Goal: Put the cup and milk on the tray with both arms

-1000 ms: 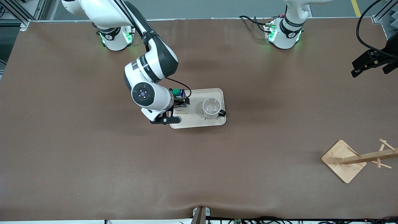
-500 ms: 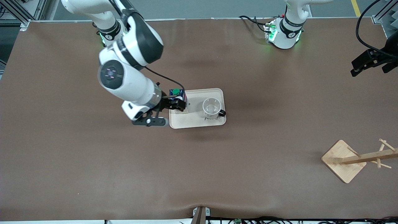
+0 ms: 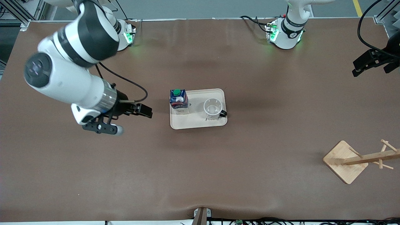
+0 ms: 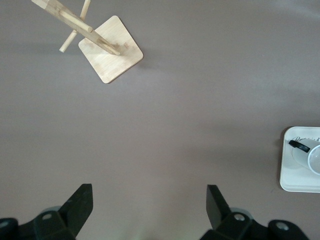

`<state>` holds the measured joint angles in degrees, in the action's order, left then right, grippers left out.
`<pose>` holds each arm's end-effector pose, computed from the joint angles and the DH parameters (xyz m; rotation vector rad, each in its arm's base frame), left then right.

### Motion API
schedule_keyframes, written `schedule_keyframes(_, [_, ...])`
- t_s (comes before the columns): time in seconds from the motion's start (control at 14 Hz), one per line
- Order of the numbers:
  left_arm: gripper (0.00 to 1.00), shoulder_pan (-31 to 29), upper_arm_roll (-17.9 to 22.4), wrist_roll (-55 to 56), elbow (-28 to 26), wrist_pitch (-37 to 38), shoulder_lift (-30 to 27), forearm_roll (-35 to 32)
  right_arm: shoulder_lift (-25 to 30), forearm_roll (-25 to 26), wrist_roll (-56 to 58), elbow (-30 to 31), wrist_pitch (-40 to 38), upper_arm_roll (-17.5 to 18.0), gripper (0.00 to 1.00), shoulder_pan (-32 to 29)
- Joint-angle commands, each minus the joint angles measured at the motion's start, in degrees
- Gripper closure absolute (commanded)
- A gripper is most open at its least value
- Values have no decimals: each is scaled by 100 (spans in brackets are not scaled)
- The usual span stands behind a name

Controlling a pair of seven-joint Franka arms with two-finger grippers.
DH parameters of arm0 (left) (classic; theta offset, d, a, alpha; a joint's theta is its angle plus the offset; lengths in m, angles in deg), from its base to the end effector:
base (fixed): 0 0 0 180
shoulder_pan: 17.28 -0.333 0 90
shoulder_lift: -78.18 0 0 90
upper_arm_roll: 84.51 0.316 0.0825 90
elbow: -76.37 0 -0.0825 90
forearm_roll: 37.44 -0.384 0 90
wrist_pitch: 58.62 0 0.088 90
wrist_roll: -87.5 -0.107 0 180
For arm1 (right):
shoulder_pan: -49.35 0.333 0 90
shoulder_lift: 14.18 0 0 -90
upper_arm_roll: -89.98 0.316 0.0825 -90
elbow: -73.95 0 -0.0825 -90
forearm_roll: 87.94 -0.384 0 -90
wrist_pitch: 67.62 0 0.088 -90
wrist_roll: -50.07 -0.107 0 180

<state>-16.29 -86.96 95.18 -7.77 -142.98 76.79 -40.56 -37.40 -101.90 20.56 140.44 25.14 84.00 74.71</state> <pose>0.5357 -0.0263 0.6769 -3.0865 -0.1237 -0.0514 0.6250 0.2627 0.5763 -2.9233 0.2525 0.0510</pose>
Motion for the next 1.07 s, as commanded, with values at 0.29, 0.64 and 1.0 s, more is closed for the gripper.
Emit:
schedule_keyframes(0.29, [0,33,8,-21,29,52,-64,92,643,815,-11,40,-1418,-88,0,-637])
schedule_keyframes(0.64, [0,33,-54,101,20,227,-99,163,1362,877,794,696,-1227,-273,0,-1393])
schedule_keyframes(1.0, [0,-3,-291,295,-217,167,-230,163,2637,939,2244,3016,170,-404,0,-2068])
